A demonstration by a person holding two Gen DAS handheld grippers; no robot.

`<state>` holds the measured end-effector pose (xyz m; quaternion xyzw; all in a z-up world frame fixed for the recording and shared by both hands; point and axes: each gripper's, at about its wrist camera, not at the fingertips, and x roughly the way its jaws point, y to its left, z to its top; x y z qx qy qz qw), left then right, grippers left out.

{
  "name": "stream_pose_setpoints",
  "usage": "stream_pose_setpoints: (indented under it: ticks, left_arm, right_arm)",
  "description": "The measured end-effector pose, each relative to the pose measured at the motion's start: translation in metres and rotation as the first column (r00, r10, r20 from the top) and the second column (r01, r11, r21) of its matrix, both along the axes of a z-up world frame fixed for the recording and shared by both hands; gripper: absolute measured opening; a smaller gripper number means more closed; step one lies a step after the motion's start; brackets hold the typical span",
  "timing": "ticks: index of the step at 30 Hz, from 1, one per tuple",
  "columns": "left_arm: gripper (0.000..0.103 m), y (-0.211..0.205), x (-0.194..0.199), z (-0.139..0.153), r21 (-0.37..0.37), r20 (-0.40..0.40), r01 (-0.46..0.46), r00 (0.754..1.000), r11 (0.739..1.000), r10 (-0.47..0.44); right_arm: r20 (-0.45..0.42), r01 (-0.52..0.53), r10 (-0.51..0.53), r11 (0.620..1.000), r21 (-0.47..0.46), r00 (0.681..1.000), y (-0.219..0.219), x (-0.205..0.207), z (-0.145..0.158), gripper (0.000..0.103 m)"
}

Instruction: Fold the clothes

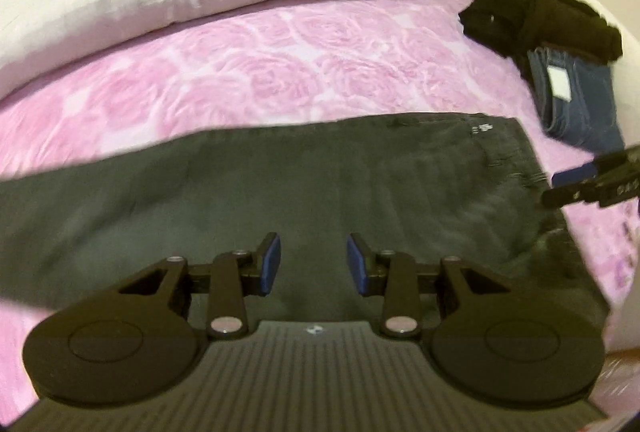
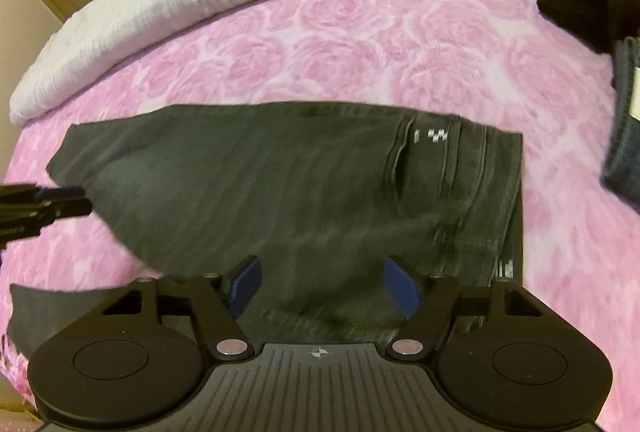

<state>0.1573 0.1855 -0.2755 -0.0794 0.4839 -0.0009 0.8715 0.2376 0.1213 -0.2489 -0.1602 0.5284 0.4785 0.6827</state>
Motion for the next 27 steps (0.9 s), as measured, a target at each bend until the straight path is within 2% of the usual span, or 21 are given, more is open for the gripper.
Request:
stream_pose_setpoints:
  ticks: [3, 7, 10, 14, 19, 21, 23, 24, 27]
  left_arm:
    - [0.032, 0.009, 0.034, -0.026, 0.054, -0.01, 0.098, 0.995, 0.994, -0.098]
    - [0.032, 0.028, 0.069, -0.049, 0.128, -0.001, 0.219, 0.975, 0.967, -0.221]
    - [0.032, 0.044, 0.095, -0.062, 0.171, -0.024, 0.307, 0.951, 0.936, -0.308]
    - [0.032, 0.065, 0.122, -0.074, 0.238, -0.076, 0.414, 0.91, 0.878, -0.408]
    - [0.035, 0.087, 0.144, -0.091, 0.228, -0.154, 0.503, 0.864, 0.834, -0.479]
    - [0.037, 0.094, 0.149, -0.098, 0.19, -0.183, 0.52, 0.852, 0.833, -0.491]
    - [0.036, 0.1, 0.15, -0.1, 0.148, -0.19, 0.517, 0.851, 0.843, -0.489]
    - [0.032, 0.102, 0.15, -0.1, 0.129, -0.189, 0.515, 0.852, 0.848, -0.488]
    - [0.015, 0.101, 0.143, -0.098, 0.147, -0.18, 0.522, 0.849, 0.84, -0.496]
  right_arm:
    - [0.018, -0.044, 0.044, 0.999, 0.019, 0.999, 0.017, 0.026, -0.019, 0.072]
    - [0.087, -0.127, 0.125, 0.992, 0.021, 0.988, 0.046, 0.058, -0.037, 0.072]
    - [0.13, -0.211, 0.208, 0.977, 0.015, 0.97, 0.071, 0.08, -0.042, 0.072]
    - [0.148, -0.319, 0.317, 0.948, -0.014, 0.937, 0.099, 0.1, -0.051, 0.072]
    - [0.102, -0.409, 0.415, 0.91, -0.073, 0.904, 0.124, 0.117, -0.074, 0.072]
    - [0.072, -0.412, 0.418, 0.907, -0.087, 0.905, 0.129, 0.124, -0.086, 0.072]
    - [0.02, -0.409, 0.412, 0.909, -0.084, 0.911, 0.131, 0.13, -0.095, 0.071]
    - [0.012, -0.411, 0.414, 0.908, -0.082, 0.91, 0.131, 0.131, -0.097, 0.055]
    - [0.052, -0.431, 0.436, 0.898, -0.091, 0.898, 0.129, 0.126, -0.09, 0.028]
